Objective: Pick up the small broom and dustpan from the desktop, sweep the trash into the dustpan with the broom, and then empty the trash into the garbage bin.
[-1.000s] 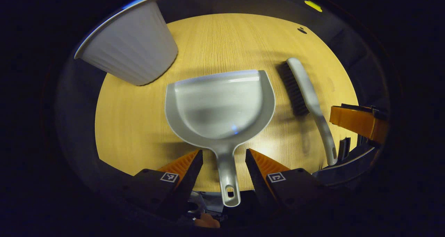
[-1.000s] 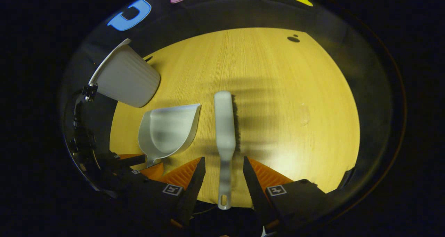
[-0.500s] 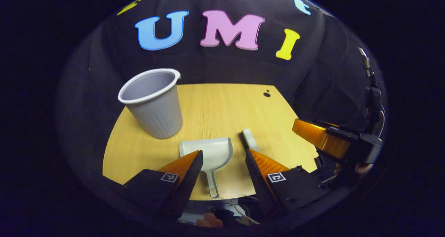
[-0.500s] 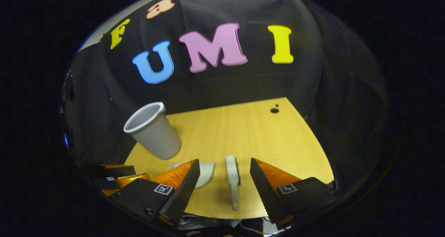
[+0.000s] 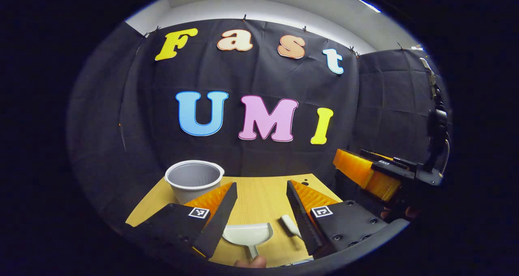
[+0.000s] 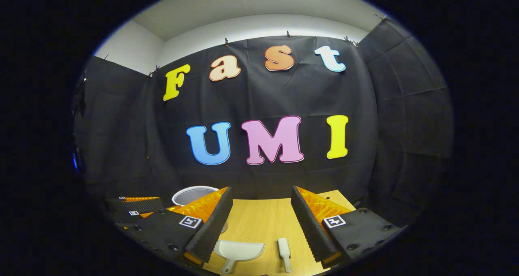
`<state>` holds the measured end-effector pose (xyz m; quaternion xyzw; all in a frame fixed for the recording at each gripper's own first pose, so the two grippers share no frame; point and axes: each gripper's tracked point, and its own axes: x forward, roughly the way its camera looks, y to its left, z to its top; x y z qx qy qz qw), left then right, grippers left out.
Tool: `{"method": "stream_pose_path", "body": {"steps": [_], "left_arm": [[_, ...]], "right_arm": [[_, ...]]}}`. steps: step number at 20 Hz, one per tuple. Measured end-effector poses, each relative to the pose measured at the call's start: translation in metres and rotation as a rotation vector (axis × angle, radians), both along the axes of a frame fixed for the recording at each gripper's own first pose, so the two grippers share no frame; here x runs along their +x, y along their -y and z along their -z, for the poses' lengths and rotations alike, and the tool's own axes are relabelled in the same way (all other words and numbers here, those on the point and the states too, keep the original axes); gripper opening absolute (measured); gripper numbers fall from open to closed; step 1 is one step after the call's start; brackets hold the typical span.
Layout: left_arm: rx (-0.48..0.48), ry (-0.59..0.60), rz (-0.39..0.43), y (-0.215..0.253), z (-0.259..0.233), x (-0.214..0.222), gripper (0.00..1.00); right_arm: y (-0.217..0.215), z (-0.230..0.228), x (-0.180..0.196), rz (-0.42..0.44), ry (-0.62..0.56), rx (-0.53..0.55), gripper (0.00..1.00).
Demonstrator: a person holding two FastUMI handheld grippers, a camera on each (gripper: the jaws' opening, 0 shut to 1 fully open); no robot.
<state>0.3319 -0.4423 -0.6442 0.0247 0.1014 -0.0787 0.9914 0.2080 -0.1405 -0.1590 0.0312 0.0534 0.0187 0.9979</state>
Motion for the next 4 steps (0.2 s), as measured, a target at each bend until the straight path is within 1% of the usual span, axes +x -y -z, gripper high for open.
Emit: {"method": "stream_pose_path", "body": {"steps": [2, 3, 4], "left_arm": [[-0.034, 0.055, -0.029, -0.0052, -0.0119, -0.0007, 0.74], [-0.044, 0.072, -0.04, -0.0037, -0.0102, 0.0004, 0.73], [-0.05, 0.076, -0.045, -0.0026, -0.0073, 0.0, 0.73]], "right_arm": [[-0.0003, -0.0011, 0.0033, 0.013, 0.006, -0.01, 0.93], [-0.0002, -0.0005, 0.004, 0.017, 0.005, -0.005, 0.93], [0.0003, 0.0002, 0.0044, 0.024, 0.005, 0.0, 0.88]]}}
